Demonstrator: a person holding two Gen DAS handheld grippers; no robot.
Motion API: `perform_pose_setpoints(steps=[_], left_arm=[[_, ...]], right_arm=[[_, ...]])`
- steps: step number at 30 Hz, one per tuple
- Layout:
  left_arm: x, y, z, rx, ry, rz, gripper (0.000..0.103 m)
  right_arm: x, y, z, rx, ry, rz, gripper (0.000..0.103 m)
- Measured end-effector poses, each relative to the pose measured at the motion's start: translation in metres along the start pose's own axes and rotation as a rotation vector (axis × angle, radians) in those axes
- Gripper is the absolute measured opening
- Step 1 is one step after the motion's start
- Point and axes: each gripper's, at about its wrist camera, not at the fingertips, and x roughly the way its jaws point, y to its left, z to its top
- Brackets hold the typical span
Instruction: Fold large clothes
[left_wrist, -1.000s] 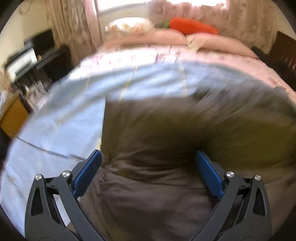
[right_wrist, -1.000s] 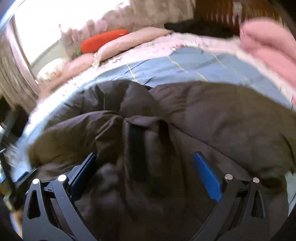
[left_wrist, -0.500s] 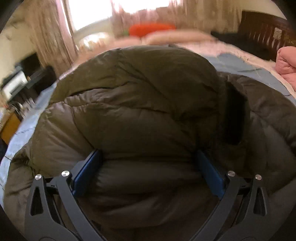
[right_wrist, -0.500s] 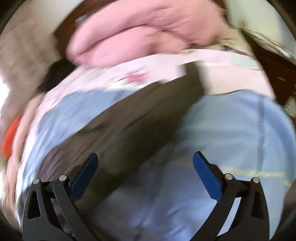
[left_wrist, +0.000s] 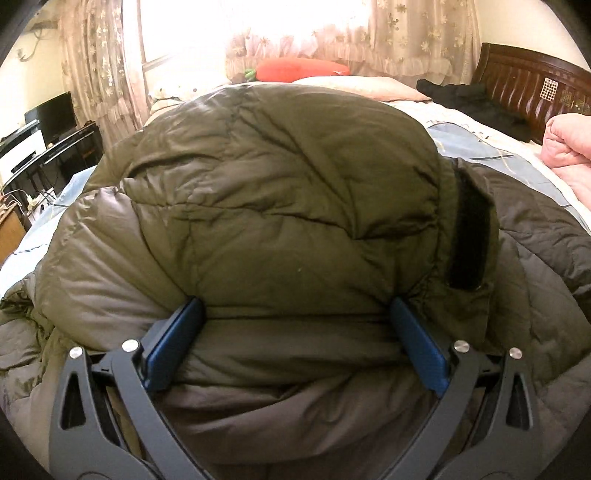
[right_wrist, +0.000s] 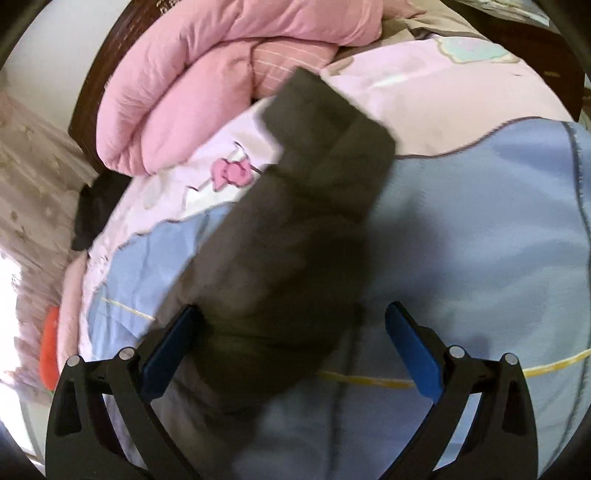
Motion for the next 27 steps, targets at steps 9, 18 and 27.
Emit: perform_pose_setpoints(steps=[9, 18, 27], left_arm=[[-0.003, 0.004, -0.001, -0.002, -0.003, -0.006, 0.101], [-0.003, 0.003, 0.001, -0.004, -0.003, -0.007, 0.101], [-0.001, 0.002, 0.006, 0.001, 0.012, -0.01, 0.101]], right_arm=[[0.038, 0.048, -0.011, -0.263, 0.045, -0.17, 0.04], [0.017, 0.09, -0.017, -0.453, 0.009, -0.235, 0.012], [-0.082, 0.219, -0.079, -0.835, -0.071, -0.033, 0.011]])
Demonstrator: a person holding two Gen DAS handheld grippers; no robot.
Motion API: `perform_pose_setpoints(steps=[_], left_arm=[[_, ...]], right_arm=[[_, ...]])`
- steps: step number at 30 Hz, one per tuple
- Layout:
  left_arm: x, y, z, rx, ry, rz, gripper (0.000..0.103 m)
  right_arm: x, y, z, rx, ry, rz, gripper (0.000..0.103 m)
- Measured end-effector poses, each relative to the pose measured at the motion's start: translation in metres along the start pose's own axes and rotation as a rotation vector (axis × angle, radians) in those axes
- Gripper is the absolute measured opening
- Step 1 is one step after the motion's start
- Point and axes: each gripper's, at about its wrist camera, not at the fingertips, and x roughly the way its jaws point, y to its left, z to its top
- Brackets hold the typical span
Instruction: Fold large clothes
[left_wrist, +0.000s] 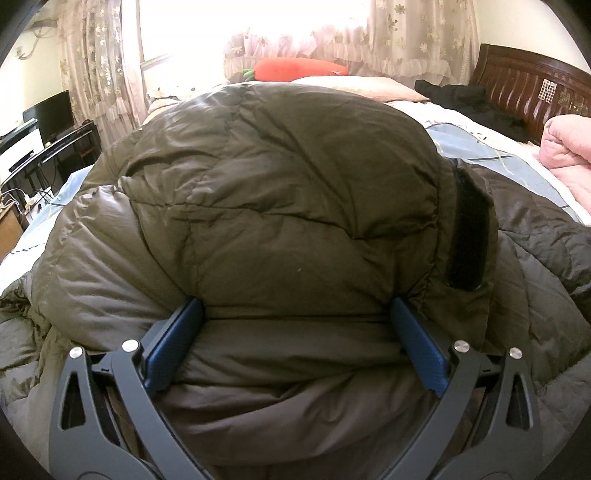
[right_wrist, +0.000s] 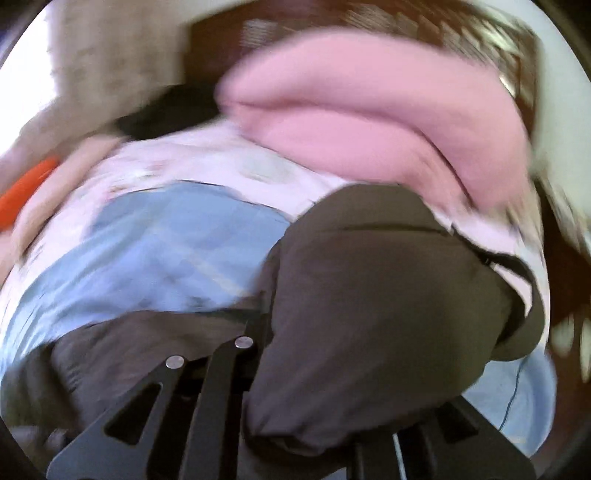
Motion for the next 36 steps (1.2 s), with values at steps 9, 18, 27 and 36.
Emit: perform_pose_setpoints(steps=[9, 18, 27, 36], left_arm=[[0.004, 0.011, 0.006, 0.015, 0.035, -0.099, 0.101], [0.003, 0.008, 0.003, 0.01, 0.024, -0.094, 0.101], [0.0, 0.01, 0.006, 0.015, 0.032, -0.13, 0.101], [-0.043, 0.098, 0.017, 0.048, 0.261, -0.13, 0.101]], right_arm=[[-0.111, 0.202, -0.032, -0.347, 0.011, 0.476, 0.011], [-0.146, 0.314, -0.15, -0.692, 0.208, 0.6, 0.014], [-0.126, 0.32, -0.162, -0.597, 0.414, 0.628, 0.092], [-0.142, 0.315, -0.137, -0.616, 0.445, 0.725, 0.096]])
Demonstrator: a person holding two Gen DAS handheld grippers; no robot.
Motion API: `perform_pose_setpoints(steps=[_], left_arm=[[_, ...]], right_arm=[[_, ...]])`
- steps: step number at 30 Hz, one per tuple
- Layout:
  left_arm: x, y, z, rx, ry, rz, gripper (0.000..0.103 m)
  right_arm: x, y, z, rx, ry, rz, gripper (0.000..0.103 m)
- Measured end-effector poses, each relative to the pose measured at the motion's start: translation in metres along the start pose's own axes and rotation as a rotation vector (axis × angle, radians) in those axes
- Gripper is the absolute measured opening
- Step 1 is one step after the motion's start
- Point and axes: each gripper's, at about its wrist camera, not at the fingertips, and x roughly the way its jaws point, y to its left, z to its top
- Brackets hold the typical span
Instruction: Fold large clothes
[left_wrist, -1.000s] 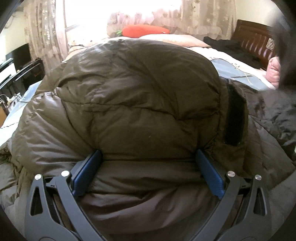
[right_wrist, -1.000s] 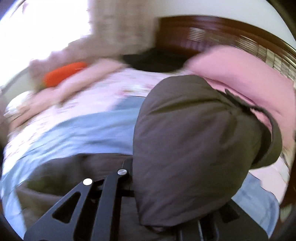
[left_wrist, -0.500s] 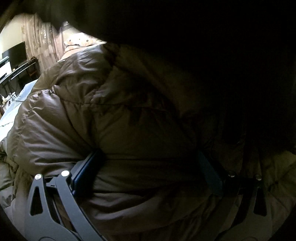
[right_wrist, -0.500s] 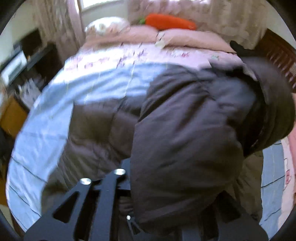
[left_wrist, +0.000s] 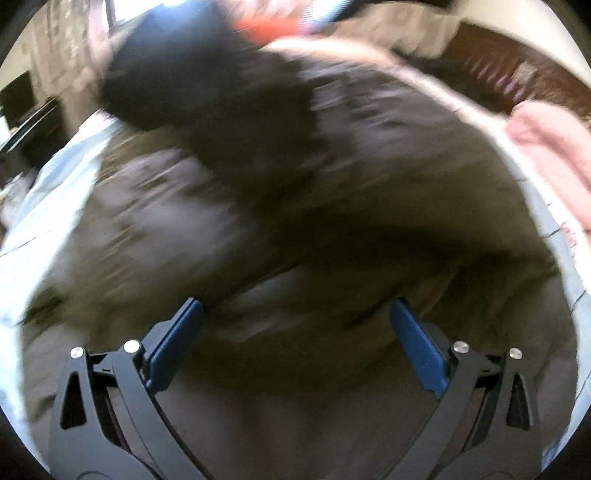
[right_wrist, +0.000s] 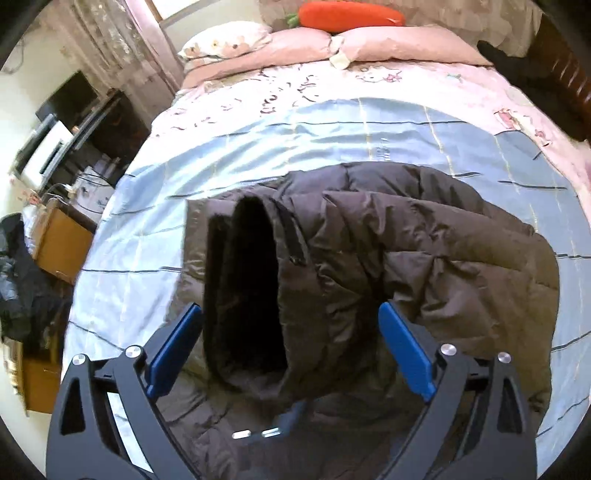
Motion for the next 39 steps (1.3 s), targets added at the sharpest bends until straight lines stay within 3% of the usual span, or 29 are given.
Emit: perform_pose_setpoints(steps=[3, 7, 9, 13, 15, 19, 21, 26, 28, 31, 32, 33, 35, 39], left_arm=[[0.004, 0.06, -0.016, -0.089, 0.168, 0.113, 0.101], [0.001, 0.141, -0.021, -0.208, 0.253, 0.255, 0.101], [-0.007, 0.163, -0.007, -0.209, 0.232, 0.325, 0.101], [-0.04, 0.171, 0.05, -0.179, 0.076, 0.415, 0.101], [-0.059, 0.166, 0.083, -0.189, -0.019, 0.377, 0.101], [-0.081, 0.126, 0.131, -0.236, -0.168, 0.208, 0.101], [-0.079, 0.096, 0.15, -0.249, -0.199, 0.115, 0.101], [-0.057, 0.024, 0.163, -0.212, -0.215, 0.016, 0.101], [-0.038, 0.018, 0.161, -0.198, -0.199, 0.004, 0.101], [0.04, 0.028, 0.145, -0.166, -0.053, 0.068, 0.101], [0.068, 0.035, 0.134, -0.183, -0.038, 0.02, 0.101], [0.078, 0.04, 0.125, -0.2, -0.084, -0.016, 0.101], [0.086, 0.042, 0.114, -0.178, -0.182, -0.007, 0.101], [0.096, 0.032, 0.107, -0.159, -0.236, 0.05, 0.101]], right_arm=[[0.001, 0.0, 0.002, 0.066, 0.005, 0.04, 0.096], [-0.001, -0.011, -0.001, 0.104, 0.006, 0.044, 0.096], [0.0, -0.02, -0.004, 0.101, 0.014, 0.024, 0.096], [0.009, -0.042, -0.016, 0.129, 0.042, -0.014, 0.096], [0.013, -0.053, -0.02, 0.148, 0.053, -0.027, 0.096], [0.01, -0.075, -0.029, 0.208, 0.024, -0.017, 0.096], [0.002, -0.089, -0.032, 0.236, -0.019, -0.045, 0.096], [-0.01, -0.135, -0.035, 0.284, -0.119, -0.219, 0.096], [-0.001, -0.15, -0.034, 0.295, -0.129, -0.249, 0.096], [0.028, -0.165, -0.035, 0.256, -0.12, -0.284, 0.097], [0.038, -0.167, -0.035, 0.237, -0.117, -0.292, 0.102], [0.045, -0.169, -0.036, 0.215, -0.115, -0.311, 0.102], [0.066, -0.163, -0.039, 0.138, -0.148, -0.351, 0.102], [0.088, -0.169, -0.047, 0.131, -0.222, -0.386, 0.102]])
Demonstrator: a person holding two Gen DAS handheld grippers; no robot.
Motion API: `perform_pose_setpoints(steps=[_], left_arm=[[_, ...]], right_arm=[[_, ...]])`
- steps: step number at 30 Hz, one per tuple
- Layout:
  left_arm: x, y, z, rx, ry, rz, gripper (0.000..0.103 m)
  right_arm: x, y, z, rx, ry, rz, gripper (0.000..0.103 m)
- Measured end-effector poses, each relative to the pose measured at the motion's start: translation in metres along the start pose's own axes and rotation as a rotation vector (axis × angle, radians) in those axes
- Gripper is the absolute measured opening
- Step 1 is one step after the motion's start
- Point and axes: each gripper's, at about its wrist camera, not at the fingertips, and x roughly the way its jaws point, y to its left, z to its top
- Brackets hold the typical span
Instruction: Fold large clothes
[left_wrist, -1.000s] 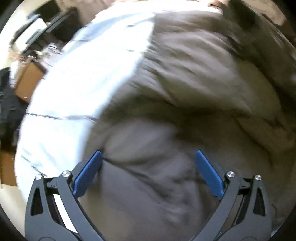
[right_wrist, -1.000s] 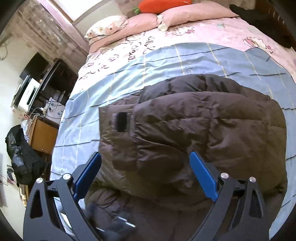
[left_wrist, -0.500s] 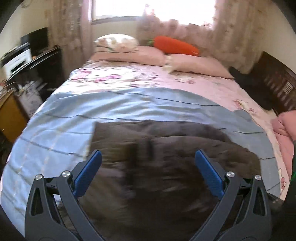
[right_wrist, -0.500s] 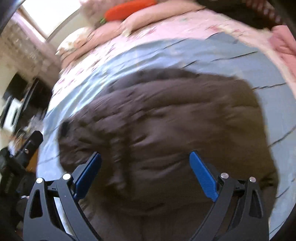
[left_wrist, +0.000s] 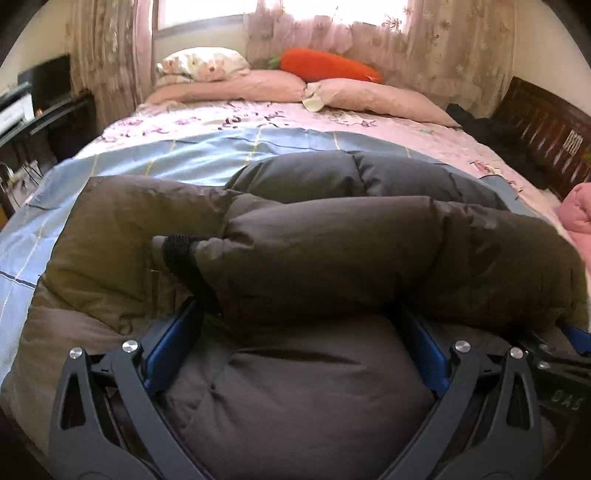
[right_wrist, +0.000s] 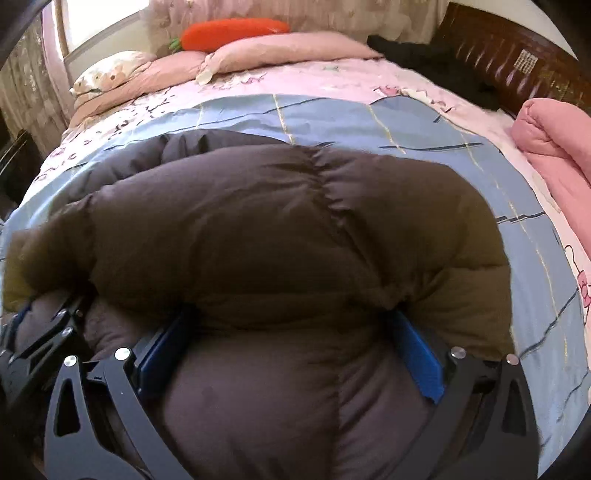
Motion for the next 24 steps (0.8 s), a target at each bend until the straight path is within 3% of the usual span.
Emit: perform_pose_setpoints(steps=[5, 12, 14, 16, 18, 19, 21, 24], left_arm=[[0.011, -0.002, -0.009, -0.012, -0.042, 0.0, 0.101], [0.008, 0.0, -0.01, -0.011, -0.038, -0.004, 0.101], [0.009, -0.002, -0.003, 0.009, 0.011, 0.006, 0.101], [0.002, -0.002, 0.011, 0.044, 0.113, 0.012, 0.101], [-0.02, 0.005, 0.028, 0.048, 0.17, 0.02, 0.101], [-0.037, 0.011, 0.04, 0.024, 0.169, 0.003, 0.101], [-0.074, 0.028, 0.07, -0.09, 0.116, -0.098, 0.101], [-0.089, 0.042, 0.094, -0.212, -0.001, -0.247, 0.101]], right_arm=[[0.011, 0.004, -0.01, -0.02, -0.064, -0.046, 0.102], [0.016, 0.003, -0.015, -0.017, -0.109, -0.052, 0.102], [0.011, 0.001, -0.009, -0.019, -0.081, -0.042, 0.102], [0.0, -0.002, 0.002, -0.002, -0.018, -0.032, 0.102], [-0.026, -0.01, 0.013, 0.071, -0.024, -0.005, 0.102], [-0.046, -0.017, 0.02, 0.122, -0.075, 0.029, 0.102], [-0.073, -0.026, 0.033, 0.164, -0.166, 0.068, 0.102], [-0.069, -0.02, 0.052, 0.081, -0.249, 0.029, 0.102]])
